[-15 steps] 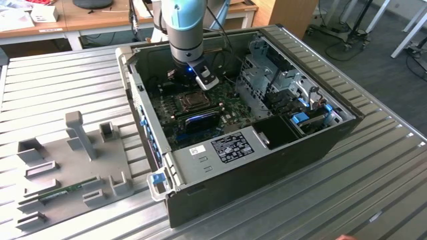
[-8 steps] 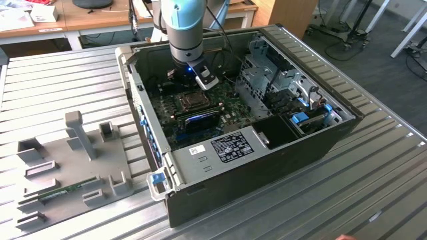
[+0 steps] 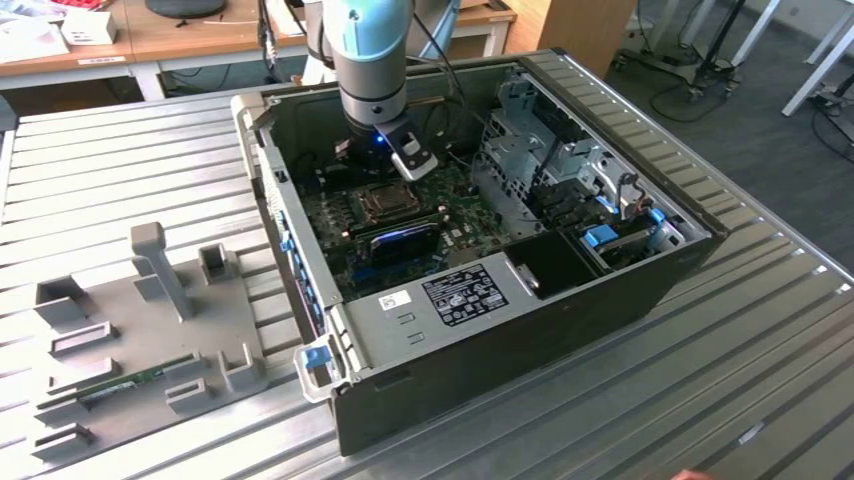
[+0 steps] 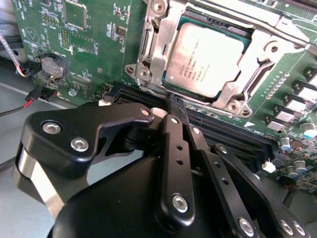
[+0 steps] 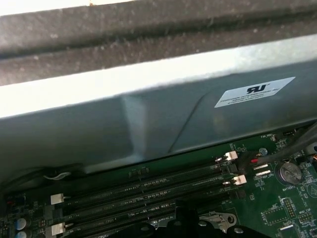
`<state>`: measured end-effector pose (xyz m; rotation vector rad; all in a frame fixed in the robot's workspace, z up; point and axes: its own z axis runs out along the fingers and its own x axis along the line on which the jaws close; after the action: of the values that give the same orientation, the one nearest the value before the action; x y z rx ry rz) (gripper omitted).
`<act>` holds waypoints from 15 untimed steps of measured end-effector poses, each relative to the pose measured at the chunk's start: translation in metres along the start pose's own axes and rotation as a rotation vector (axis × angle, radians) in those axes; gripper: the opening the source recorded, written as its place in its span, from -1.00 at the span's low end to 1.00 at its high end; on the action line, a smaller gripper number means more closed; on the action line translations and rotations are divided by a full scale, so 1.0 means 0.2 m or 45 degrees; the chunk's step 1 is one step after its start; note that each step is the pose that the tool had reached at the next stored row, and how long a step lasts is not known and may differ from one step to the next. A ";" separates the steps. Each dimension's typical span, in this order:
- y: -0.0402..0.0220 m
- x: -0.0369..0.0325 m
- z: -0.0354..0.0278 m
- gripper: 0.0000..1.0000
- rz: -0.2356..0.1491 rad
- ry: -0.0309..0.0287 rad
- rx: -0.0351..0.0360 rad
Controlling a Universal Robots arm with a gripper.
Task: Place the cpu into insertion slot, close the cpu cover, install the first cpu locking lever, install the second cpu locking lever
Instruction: 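Install the first cpu locking lever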
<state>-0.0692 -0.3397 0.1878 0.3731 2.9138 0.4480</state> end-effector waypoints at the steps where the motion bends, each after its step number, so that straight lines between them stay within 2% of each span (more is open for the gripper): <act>1: 0.000 0.000 0.000 -0.79 0.000 0.0000 0.0000; 15: -0.002 0.001 0.007 -0.79 0.000 -0.0002 -0.0003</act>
<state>-0.0692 -0.3397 0.1863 0.3730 2.9136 0.4483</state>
